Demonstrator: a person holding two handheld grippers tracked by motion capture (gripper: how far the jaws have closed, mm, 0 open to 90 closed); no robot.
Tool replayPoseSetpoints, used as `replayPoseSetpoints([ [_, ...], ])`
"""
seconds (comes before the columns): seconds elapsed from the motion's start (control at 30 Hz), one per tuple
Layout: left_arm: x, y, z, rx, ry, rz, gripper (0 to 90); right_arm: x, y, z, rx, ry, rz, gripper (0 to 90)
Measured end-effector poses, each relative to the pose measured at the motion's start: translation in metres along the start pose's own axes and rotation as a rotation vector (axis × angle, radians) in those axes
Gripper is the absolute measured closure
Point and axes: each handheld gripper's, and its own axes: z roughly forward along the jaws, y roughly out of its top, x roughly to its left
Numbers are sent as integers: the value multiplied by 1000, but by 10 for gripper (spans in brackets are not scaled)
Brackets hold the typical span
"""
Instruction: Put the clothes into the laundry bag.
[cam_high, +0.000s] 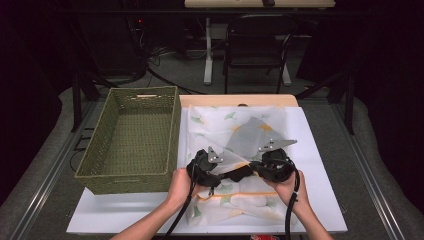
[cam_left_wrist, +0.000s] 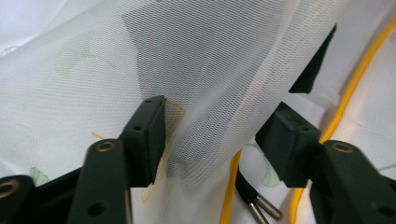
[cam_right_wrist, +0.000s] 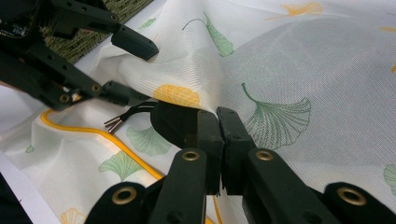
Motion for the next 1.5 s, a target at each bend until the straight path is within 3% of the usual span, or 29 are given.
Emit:
replayPoseSetpoints([
  [0.07,0,-1,0,-7,12,2,539,0,0,0,0,0,-2,888],
  [0.13,2,-2,-1,-16,7,11,677,0,-1,0,4,2,-2,888],
  [0.33,3,-3,-2,-21,-19,27,847,0,-2,0,13,6,-1,888],
  [0.53,-3,-3,-8,-6,-43,75,863,-2,-6,-5,24,15,-5,888],
  [0.83,-10,-4,-11,13,-88,107,864,-3,-14,-10,62,31,-14,888],
  [1.03,-16,-5,-12,43,-124,138,864,-3,-21,-12,83,38,10,889],
  [1.33,-26,-10,-4,111,-179,178,861,-2,-35,-5,144,38,23,888],
  [1.5,-29,-12,0,138,-189,182,862,-4,-39,2,183,41,16,888],
])
